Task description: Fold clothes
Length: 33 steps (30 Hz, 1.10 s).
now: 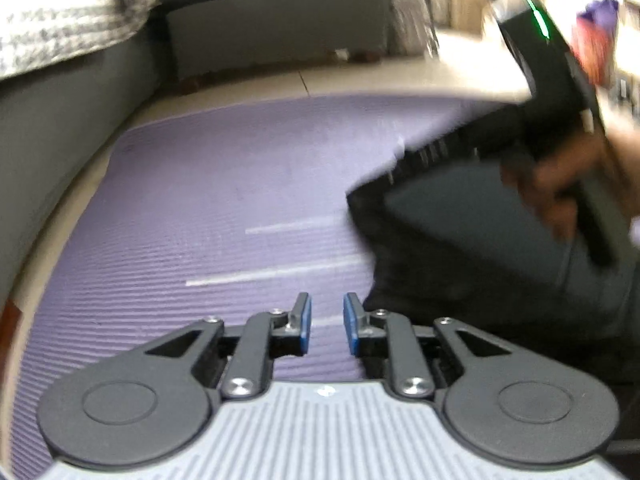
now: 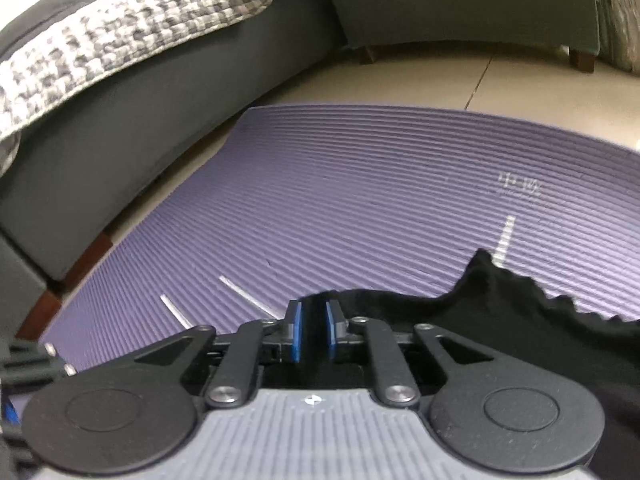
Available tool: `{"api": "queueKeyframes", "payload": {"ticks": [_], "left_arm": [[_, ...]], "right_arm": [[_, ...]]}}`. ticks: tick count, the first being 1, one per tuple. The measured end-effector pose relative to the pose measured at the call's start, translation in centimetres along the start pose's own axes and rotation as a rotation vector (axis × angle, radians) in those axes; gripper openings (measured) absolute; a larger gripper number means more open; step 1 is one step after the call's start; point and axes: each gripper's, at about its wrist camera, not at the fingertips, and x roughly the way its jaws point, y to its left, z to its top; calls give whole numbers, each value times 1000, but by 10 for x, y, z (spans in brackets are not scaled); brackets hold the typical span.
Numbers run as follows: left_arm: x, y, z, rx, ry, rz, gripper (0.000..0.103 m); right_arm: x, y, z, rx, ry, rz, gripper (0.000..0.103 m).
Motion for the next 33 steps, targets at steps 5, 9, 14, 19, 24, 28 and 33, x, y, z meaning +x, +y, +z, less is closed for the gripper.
{"api": "queueKeyframes", "payload": {"ticks": [5,9,14,19,24,28,33], "left_arm": [[18,-19,-13,39,-8,-20,19],[25,-30,-25,135,18,22,21],[29,-26,-22,127,81,87,31],[30,-15,-23,60,91,63,31],[32,-15,-24,57,89,64,31],[34,-13,-19,54,90,62,32],[30,-15,-19,47,89,57,32]], "right_arm": [[11,4,8,-2,4,-25,28],[18,12,15,-80,-9,-79,37],[21,4,14,-121,41,-51,39],[21,5,6,-206,41,-41,5],[18,4,2,-208,-28,-80,2],[22,1,0,-180,-56,-135,2],[18,4,-2,-153,-56,-154,18]]}}
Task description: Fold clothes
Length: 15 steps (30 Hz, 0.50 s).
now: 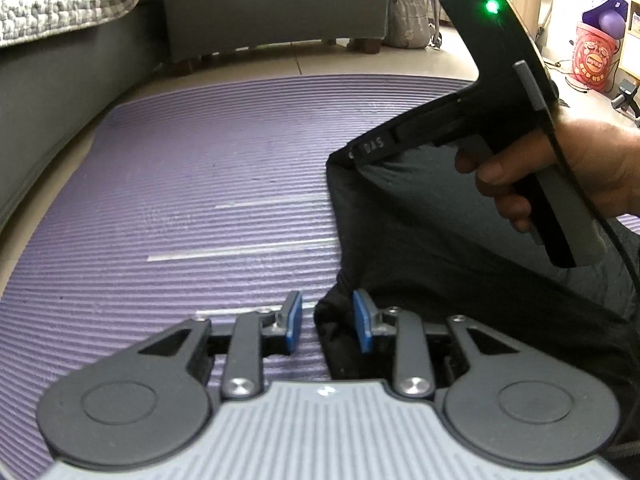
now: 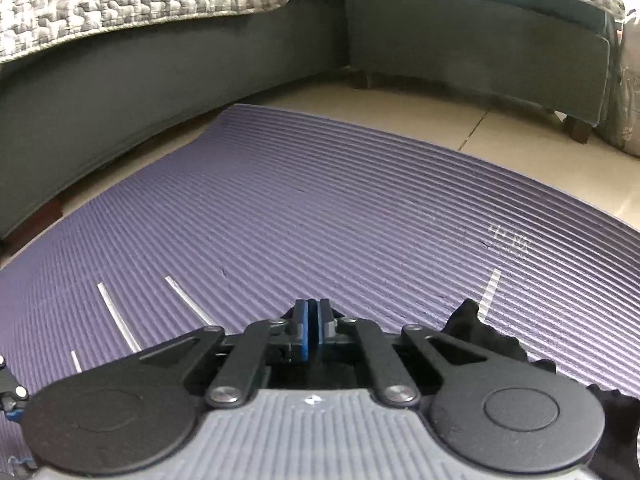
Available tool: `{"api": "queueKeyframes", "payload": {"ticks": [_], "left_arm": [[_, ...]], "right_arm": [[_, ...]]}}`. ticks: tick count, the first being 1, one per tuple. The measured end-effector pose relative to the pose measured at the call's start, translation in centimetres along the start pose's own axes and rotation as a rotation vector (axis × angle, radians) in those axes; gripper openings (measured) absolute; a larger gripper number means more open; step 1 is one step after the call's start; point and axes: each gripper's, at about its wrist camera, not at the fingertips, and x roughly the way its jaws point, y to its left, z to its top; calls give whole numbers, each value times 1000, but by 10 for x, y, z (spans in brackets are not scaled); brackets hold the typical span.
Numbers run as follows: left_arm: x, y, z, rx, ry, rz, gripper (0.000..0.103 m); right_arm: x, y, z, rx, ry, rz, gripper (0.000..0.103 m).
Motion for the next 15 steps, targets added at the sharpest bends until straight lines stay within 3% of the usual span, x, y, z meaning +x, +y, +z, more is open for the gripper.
{"api": "queueKeyframes", "payload": {"ticks": [2,7,11,15], "left_arm": [[-2,3,2,-23,-1,-13,32],[-17,6,10,-51,-95,-14,29],[-22,0,11,-44,-136,-67,29],[-11,-14,6,24,-74,-87,29]], "right_arm": [[-8,-4,2,10,-3,-25,35],[-51,-34,-8,56,-30,-96,36],[-96,-73,-31,119,-20,-188,37],[-127,-98,-57,187,-11,-234,37]]}}
